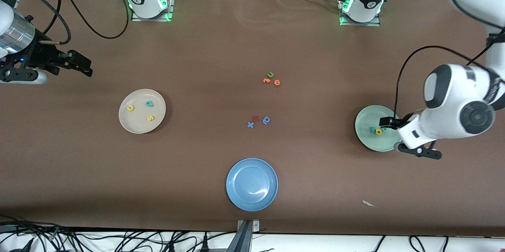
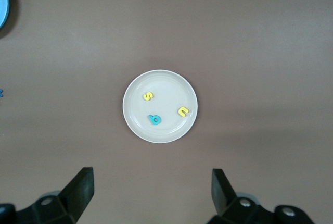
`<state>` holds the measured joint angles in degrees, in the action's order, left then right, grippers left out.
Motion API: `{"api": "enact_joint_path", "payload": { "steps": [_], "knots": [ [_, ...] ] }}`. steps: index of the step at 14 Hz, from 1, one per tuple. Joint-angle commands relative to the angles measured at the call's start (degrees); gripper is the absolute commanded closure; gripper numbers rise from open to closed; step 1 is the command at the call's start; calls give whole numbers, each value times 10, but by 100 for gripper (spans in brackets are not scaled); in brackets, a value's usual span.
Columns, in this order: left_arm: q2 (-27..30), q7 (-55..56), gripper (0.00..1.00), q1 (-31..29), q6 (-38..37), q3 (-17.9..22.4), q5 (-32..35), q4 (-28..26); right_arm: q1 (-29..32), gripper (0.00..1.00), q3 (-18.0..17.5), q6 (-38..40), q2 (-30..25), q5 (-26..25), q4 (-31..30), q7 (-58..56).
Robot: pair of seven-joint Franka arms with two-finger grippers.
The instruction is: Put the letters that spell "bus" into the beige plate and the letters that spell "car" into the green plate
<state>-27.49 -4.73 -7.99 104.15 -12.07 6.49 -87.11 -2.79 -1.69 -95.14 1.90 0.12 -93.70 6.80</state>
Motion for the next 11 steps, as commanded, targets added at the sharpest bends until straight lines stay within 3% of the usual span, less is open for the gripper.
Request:
{"api": "enact_joint_path", "payload": {
  "steps": [1,3,7,11],
  "knots": [
    [151,-21,0,34,-17,61,-48,-110,-1,0,1,8,1,-2,9,-7],
    [203,-32,0,86,-56,128,-56,-118,-1,0,1,8,1,-2,9,-8],
    [271,-44,0,97,-62,145,-77,-114,-1,0,2,8,1,-2,9,-8],
    [270,-46,0,101,-62,150,-79,-109,-1,0,2,8,1,-2,9,-8]
  ]
}}
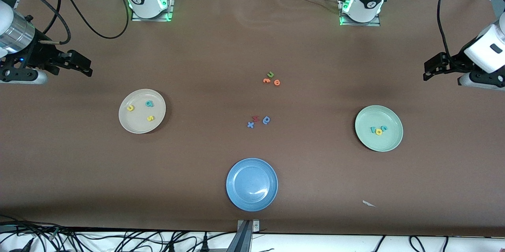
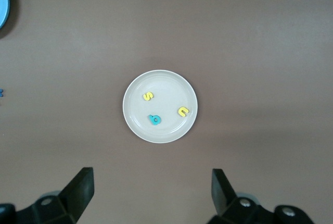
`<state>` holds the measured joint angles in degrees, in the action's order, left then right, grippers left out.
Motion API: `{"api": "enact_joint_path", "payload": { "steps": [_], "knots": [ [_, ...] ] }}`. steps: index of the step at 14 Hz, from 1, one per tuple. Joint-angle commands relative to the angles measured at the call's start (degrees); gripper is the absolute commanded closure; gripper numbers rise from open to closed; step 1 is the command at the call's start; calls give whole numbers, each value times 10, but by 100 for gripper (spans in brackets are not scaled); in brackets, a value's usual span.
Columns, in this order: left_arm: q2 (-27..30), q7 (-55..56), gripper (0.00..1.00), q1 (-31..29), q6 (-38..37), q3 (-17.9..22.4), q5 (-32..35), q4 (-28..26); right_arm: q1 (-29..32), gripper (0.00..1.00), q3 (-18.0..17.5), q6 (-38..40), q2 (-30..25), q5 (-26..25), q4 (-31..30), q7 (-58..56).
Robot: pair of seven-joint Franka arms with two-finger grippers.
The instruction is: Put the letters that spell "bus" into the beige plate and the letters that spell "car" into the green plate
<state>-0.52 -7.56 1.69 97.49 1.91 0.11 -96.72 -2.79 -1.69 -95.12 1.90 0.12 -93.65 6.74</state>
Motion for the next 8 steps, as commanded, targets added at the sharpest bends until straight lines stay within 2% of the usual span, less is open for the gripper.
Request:
{"api": "enact_joint_path", "payload": {
  "steps": [1,8],
  "knots": [
    [-4,-20,0,1,4,9,-15,-12,-1,0,2,8,2,-2,8,-8],
    [-3,-39,0,-1,2,8,-13,-12,-1,0,1,8,2,-2,8,-7]
  ]
}}
